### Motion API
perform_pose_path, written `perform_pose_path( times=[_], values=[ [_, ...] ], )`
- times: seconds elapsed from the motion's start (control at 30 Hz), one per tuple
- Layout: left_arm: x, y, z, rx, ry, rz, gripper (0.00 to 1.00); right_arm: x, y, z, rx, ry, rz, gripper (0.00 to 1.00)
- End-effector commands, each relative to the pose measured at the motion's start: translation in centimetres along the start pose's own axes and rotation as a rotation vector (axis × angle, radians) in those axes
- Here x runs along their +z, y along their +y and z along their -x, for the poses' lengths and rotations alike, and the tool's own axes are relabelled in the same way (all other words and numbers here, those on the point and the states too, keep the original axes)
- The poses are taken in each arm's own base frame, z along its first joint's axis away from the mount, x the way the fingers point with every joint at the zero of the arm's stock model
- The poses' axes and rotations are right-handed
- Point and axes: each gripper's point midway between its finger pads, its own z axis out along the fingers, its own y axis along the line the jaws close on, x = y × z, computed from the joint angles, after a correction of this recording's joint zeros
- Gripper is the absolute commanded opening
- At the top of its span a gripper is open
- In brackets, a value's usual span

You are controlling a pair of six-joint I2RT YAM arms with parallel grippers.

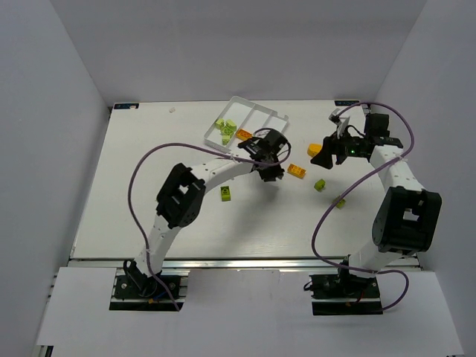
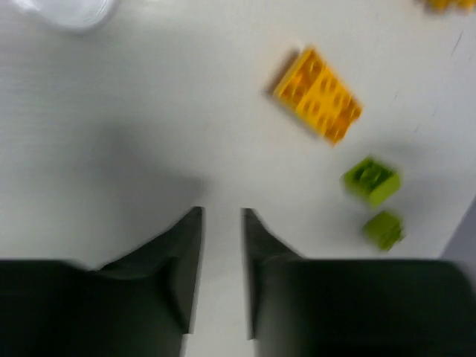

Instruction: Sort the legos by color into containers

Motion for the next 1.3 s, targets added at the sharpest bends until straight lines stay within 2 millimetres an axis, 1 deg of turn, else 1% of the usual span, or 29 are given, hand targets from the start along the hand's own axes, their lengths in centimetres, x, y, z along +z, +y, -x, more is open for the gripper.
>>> perform_pose_path(
  times=[0.0,0.03,0.07,0.1,0.13,0.17,0.2,0.23,0.27,0.3,0.33,0.37,0.4,0.43,0.47,0.5,0.53,0.57,0.6,0.63,0.67,0.73,0.77,0.83,0.9,1.07,1.17,1.2,1.27],
  values=[
    [-9.9,-1.6,3.1,0.064,-0.138,-0.073,0.32,0.6,0.1,1.4,-0.149,-0.030,0.077,0.72],
    [-10.8,-0.7,2.9,0.063,-0.143,-0.054,0.25,1.3,0.1,0.7,-0.135,-0.004,0.100,0.61],
    [-11.0,1.9,2.4,0.064,-0.138,0.007,0.21,1.5,-0.1,0.6,-0.162,0.010,0.105,0.56],
    [-13.8,2.0,3.3,0.052,-0.172,-0.024,0.20,2.3,-0.6,0.3,-0.176,0.040,0.105,0.55],
    [-14.9,2.5,3.2,0.057,-0.182,-0.031,0.20,2.7,-0.7,-0.1,-0.185,0.066,0.110,0.56],
    [-14.8,4.3,2.2,0.080,-0.175,-0.017,0.24,3.7,0.4,-0.6,-0.194,0.104,0.146,0.58],
    [-17.8,4.2,3.2,0.079,-0.228,-0.066,0.44,4.2,0.2,-1.2,-0.219,0.140,0.144,0.60],
    [-18.8,4.5,3.2,0.096,-0.248,-0.086,0.56,4.7,-0.2,-2.0,-0.215,0.175,0.142,0.67],
    [-19.7,4.6,3.4,0.119,-0.277,-0.111,0.65,6.4,1.5,-2.1,-0.252,0.202,0.181,0.71],
    [-21.1,5.7,2.9,0.123,-0.292,-0.126,0.79,7.1,1.2,-3.0,-0.258,0.247,0.163,0.75],
    [-21.6,6.4,2.8,0.124,-0.305,-0.124,0.83,7.5,1.0,-3.4,-0.257,0.273,0.146,0.79],
    [-22.1,7.3,2.6,0.118,-0.313,-0.105,0.85,8.9,1.8,-3.3,-0.284,0.286,0.148,0.80],
    [-21.8,9.0,2.0,0.122,-0.312,-0.067,0.87,9.4,1.1,-4.2,-0.263,0.331,0.113,0.80],
    [-23.2,9.4,2.2,0.114,-0.338,-0.079,0.87,9.9,0.8,-4.3,-0.252,0.352,0.086,0.80],
    [-23.5,10.6,1.7,0.098,-0.334,-0.048,0.87,10.4,0.6,-4.4,-0.245,0.370,0.064,0.80],
    [-23.4,12.1,1.2,0.093,-0.334,-0.015,0.88,11.0,-0.2,-5.1,-0.227,0.413,0.017,0.80],
    [-24.6,12.9,1.1,0.081,-0.350,-0.018,0.88,11.3,-0.6,-5.2,-0.231,0.430,-0.016,0.81],
    [-25.0,13.5,0.9,0.052,-0.356,-0.011,0.88,11.4,-1.1,-5.6,-0.232,0.449,-0.046,0.81],
    [-24.8,15.0,0.4,0.040,-0.360,0.021,0.88,11.7,-2.0,-5.8,-0.251,0.470,-0.100,0.81],
    [-25.2,15.7,0.3,0.027,-0.369,0.029,0.88,11.8,-2.3,-5.9,-0.257,0.477,-0.120,0.80],
    [-26.4,16.1,0.3,-0.001,-0.395,0.009,0.88,11.6,-2.8,-6.3,-0.264,0.496,-0.150,0.81],
    [-26.8,17.9,-0.1,-0.023,-0.411,0.046,0.88,11.8,-3.1,-6.7,-0.279,0.514,-0.164,0.80],
    [-27.6,18.3,-0.1,-0.048,-0.429,0.033,0.89,11.7,-3.3,-6.9,-0.279,0.523,-0.171,0.80],
    [-27.8,19.6,-0.4,-0.061,-0.438,0.061,0.89,11.8,-3.2,-7.7,-0.273,0.551,-0.155,0.75],
    [-28.5,20.1,-0.5,-0.072,-0.449,0.061,0.89,12.0,-3.0,-8.2,-0.266,0.563,-0.134,0.67],
    [-28.8,21.8,-1.1,-0.088,-0.451,0.098,0.89,12.2,-2.6,-8.2,-0.265,0.557,-0.124,0.64],
    [-28.8,22.1,-1.3,-0.099,-0.453,0.094,0.90,12.3,-2.7,-8.7,-0.256,0.571,-0.123,0.51],
    [-28.8,22.2,-1.3,-0.101,-0.454,0.091,0.90,12.3,-2.8,-8.9,-0.252,0.575,-0.123,0.43],
    [-28.8,22.2,-1.4,-0.106,-0.452,0.090,0.89,12.3,-2.5,-9.3,-0.243,0.582,-0.109,0.34]
  ],
)
